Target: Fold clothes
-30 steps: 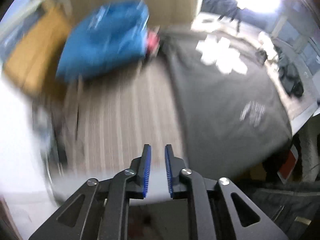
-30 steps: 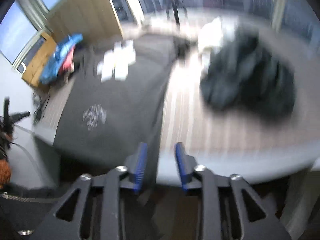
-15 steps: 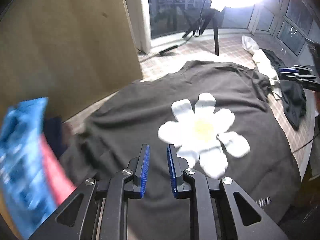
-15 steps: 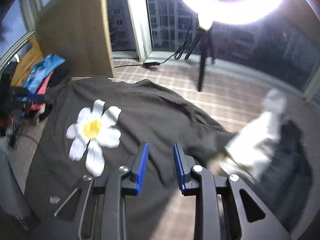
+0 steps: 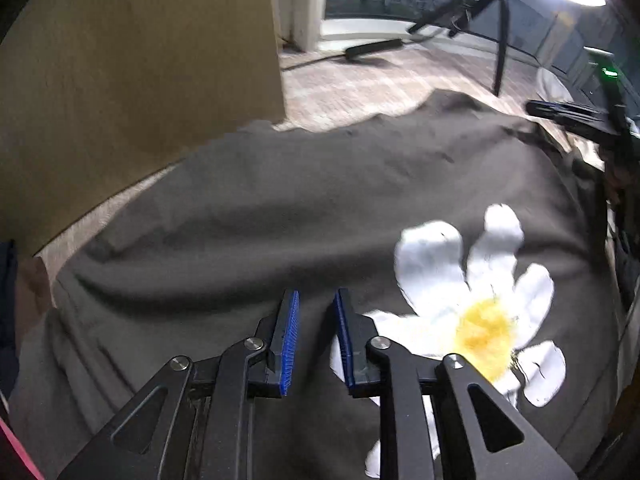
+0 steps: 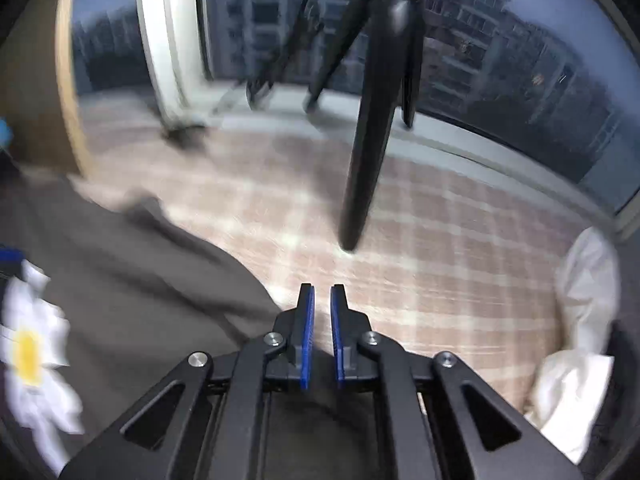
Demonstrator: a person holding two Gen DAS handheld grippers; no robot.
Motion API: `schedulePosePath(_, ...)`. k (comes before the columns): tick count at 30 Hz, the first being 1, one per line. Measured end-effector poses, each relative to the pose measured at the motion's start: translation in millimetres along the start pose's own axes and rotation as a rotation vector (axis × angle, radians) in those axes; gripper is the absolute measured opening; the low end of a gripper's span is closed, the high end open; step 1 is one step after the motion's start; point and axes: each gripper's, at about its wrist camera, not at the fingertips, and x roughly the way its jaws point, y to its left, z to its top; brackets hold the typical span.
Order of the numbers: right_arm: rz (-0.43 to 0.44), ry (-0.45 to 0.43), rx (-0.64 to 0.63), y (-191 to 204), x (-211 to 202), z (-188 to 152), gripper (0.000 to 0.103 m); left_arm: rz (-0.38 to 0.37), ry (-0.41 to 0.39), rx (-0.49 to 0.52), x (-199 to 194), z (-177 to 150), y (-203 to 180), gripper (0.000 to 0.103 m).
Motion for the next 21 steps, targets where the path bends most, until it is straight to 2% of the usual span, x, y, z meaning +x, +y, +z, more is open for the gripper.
schedulePosePath(2, 0.094, 0.002, -0.036, 11.1, -7.0, -1.6, 0.010, -0.002, -0.014, 0.000, -4.3, 4.3, 3.6, 0.017)
schedulePosePath(5, 0.212, 0.071, -0.137, 43.6, 8.6, -5.0, 0.010, -0.032, -0.037, 0.004, -6.9, 13.2, 9.6, 0.024)
schedulePosePath(6, 0.230, 0.094, -0.171, 54.1, 16.4, -5.7, 0.010, -0.002, -0.021, 0.006, -2.5, 16.6, 12.4, 0.024)
schedulePosePath(8, 0.057, 0.084, -0.241, 63.1, 33.8, -2.9, 0.012, 0.063, 0.014, 0.011, 7.3, 23.5, 18.1, 0.023)
schedulePosePath(9, -0.029, 0.069, -0.248, 61.8, 39.0, -0.5, 0.012, 0.071, 0.016, 0.009, 6.8, 25.2, 20.4, 0.023)
schedulePosePath(10, -0.016, 0.048, -0.234, 59.4, 37.2, 3.3, 0.013, 0.073, 0.006, 0.004, 2.6, 26.7, 23.7, 0.024)
schedulePosePath(12, 0.027, 0.019, -0.240, 59.0, 33.5, 10.1, 0.026, 0.089, -0.025, -0.002, -9.8, 29.1, 31.1, 0.024)
schedulePosePath(13, 0.049, 0.007, -0.258, 60.8, 31.8, 13.1, 0.047, 0.094, -0.032, -0.004, -14.7, 30.4, 34.8, 0.025)
schedulePosePath(14, 0.040, -0.008, -0.284, 64.0, 31.4, 15.0, 0.058, 0.099, -0.039, -0.005, -19.5, 31.6, 38.6, 0.025)
schedulePosePath(16, 0.059, -0.014, -0.329, 72.6, 32.5, 20.0, 0.058, 0.110, -0.043, -0.006, -25.0, 32.9, 44.6, 0.025)
schedulePosePath(18, 0.128, -0.002, -0.328, 77.8, 36.7, 27.2, 0.058, 0.115, -0.040, -0.022, -26.1, 31.9, 49.8, 0.026)
schedulePosePath(21, 0.128, 0.020, -0.372, 92.3, 47.3, 33.2, 0.058, 0.138, -0.023, -0.022, -22.9, 26.9, 53.3, 0.026)
